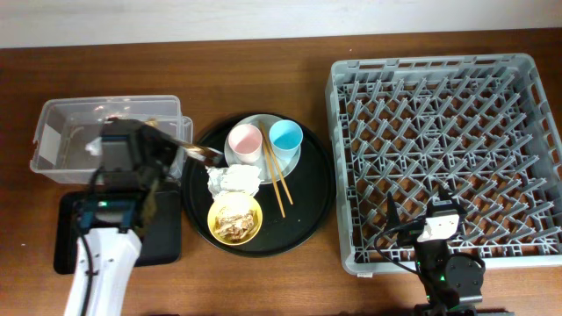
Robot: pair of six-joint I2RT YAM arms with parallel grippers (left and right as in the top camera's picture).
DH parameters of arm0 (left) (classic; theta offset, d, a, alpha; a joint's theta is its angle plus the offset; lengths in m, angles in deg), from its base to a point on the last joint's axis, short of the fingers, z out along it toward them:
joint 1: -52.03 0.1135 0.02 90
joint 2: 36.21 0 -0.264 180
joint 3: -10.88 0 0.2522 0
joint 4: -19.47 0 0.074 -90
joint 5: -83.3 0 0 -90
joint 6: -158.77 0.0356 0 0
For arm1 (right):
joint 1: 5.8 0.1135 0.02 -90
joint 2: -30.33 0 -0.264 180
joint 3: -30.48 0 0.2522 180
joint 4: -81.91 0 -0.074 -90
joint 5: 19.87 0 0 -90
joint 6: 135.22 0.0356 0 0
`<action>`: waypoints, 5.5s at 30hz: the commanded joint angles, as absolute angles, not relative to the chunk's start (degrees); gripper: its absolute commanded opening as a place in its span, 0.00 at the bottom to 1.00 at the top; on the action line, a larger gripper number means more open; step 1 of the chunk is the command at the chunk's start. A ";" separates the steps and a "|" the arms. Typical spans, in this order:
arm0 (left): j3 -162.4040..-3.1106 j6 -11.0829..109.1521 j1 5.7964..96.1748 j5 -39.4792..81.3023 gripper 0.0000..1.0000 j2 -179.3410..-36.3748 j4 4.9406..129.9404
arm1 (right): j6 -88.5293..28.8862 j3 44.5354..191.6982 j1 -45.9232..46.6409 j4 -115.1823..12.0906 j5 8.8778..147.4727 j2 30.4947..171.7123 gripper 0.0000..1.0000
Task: Sort waste into correct bins and load items into the dishwasher rack
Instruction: 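Grasp the brown snack wrapper and drop it into the clear bin, then grasp the crumpled white tissue with the left gripper, drop into bin, then grasp the yellow bowl of food scraps with the left gripper, then tip the yellow bowl over the black tray to dump the scraps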
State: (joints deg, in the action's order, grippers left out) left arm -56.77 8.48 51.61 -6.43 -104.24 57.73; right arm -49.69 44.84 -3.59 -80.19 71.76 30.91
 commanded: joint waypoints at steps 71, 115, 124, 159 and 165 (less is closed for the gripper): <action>-58.82 71.01 36.68 1.00 0.00 -135.15 59.45 | -49.30 44.56 -3.96 -79.97 72.28 30.54 0.98; -63.57 37.90 10.41 -12.55 0.22 -119.28 89.29 | -49.30 44.56 -3.96 -79.97 72.28 30.54 0.98; -62.76 37.92 10.28 -14.69 0.23 -132.50 84.17 | -49.30 44.56 -3.96 -79.97 72.28 30.54 0.99; -48.14 72.80 105.75 58.96 0.00 -118.25 75.76 | -49.30 44.56 -3.96 -79.97 72.28 30.54 0.98; -48.14 72.74 109.22 66.35 0.00 -118.25 73.66 | -49.30 44.56 -3.96 -79.97 72.28 30.54 0.98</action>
